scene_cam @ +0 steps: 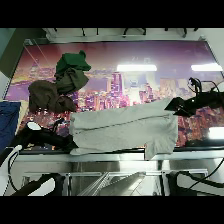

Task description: Fold the shirts.

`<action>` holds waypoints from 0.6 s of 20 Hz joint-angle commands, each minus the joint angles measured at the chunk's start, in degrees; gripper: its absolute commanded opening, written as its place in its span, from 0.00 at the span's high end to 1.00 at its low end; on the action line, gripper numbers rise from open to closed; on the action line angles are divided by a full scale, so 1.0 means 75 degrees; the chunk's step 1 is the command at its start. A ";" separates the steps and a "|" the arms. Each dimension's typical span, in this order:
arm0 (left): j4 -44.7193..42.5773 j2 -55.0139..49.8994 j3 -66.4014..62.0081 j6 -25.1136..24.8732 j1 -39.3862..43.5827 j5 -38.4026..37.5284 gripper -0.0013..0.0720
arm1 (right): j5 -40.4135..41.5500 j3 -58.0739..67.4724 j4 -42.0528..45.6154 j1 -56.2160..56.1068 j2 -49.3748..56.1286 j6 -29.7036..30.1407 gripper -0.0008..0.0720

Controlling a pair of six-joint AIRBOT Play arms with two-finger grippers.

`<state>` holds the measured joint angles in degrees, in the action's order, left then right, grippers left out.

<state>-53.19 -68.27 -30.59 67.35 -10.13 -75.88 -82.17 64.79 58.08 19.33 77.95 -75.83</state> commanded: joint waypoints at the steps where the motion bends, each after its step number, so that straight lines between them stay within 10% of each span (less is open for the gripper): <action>1: -0.0449 0.0892 -0.0737 0.0577 -0.0440 -0.0405 0.96 | 0.0087 -0.1314 -0.0216 0.0851 -0.0032 0.0326 0.02; 12: -0.0484 0.0201 -0.1326 0.0545 -0.1145 -0.1037 0.96 | 0.0944 -0.4823 -0.0318 0.2008 -0.1492 0.0895 0.04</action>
<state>-57.01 -64.36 -40.01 71.40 -18.37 -81.87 -77.71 33.30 57.60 36.23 68.84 -69.87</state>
